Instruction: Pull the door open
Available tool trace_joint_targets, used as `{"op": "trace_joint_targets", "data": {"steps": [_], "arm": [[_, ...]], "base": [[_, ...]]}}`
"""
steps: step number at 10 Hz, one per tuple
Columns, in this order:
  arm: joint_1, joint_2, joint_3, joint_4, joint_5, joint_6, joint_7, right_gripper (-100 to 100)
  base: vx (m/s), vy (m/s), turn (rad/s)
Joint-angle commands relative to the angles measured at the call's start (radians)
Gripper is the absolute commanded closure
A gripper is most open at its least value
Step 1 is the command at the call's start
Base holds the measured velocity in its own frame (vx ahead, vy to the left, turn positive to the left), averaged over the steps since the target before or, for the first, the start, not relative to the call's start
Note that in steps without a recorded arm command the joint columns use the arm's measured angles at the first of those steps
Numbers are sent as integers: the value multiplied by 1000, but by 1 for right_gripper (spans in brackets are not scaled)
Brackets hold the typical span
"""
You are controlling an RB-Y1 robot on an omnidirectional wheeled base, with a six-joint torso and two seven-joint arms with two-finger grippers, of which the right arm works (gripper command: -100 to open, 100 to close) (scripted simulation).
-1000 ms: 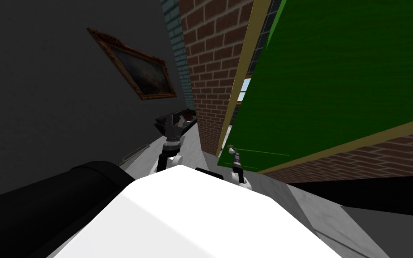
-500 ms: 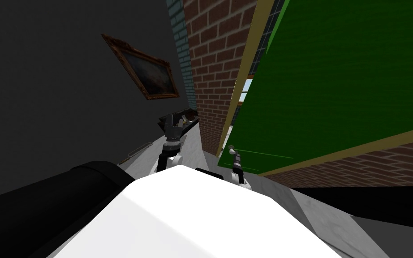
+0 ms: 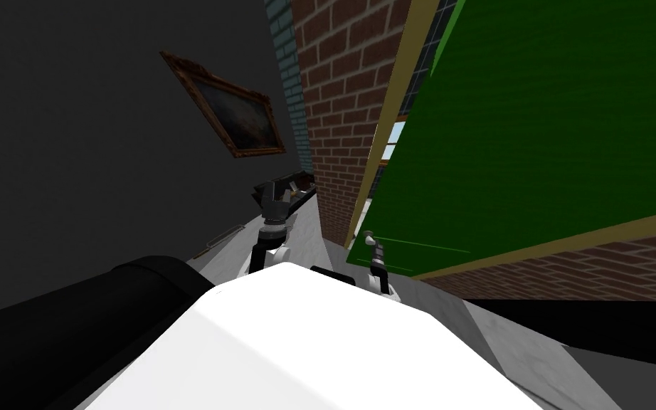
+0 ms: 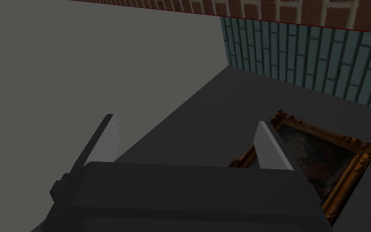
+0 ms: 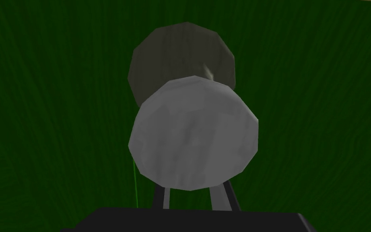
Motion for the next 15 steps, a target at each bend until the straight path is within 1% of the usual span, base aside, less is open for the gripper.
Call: {"op": "trace_joint_targets", "data": {"steps": [1,2,3,4,5,7,8,10,11,12,13,15], "arm": [[-28,26,22,21,-6,-26,-21,100],[-23,27,26,15,-36,-26,-61,100],[-18,27,31,8,-66,-26,-86,100],[-18,27,31,8,-66,-26,-101,100],[-18,27,31,8,-66,-26,-101,100],[-7,28,41,-5,-125,-26,-170,100],[-7,28,41,-5,-125,-26,-180,100],[-7,28,41,-5,-125,-26,-180,100],[-2,29,46,-12,-155,-25,-220,100],[3,30,51,-19,-184,-25,-245,100],[21,5,31,-5,-190,-3,-256,-100],[22,-1,38,-6,-206,0,-301,-100]], "base": [[-17,-34,101],[-33,-42,155],[-62,-64,217],[-41,-42,74],[-20,-2,-25],[-42,-41,180],[-38,-56,114],[-8,2,-38],[-20,-17,148],[-38,-64,212],[-17,-51,61],[-38,17,22]]}}
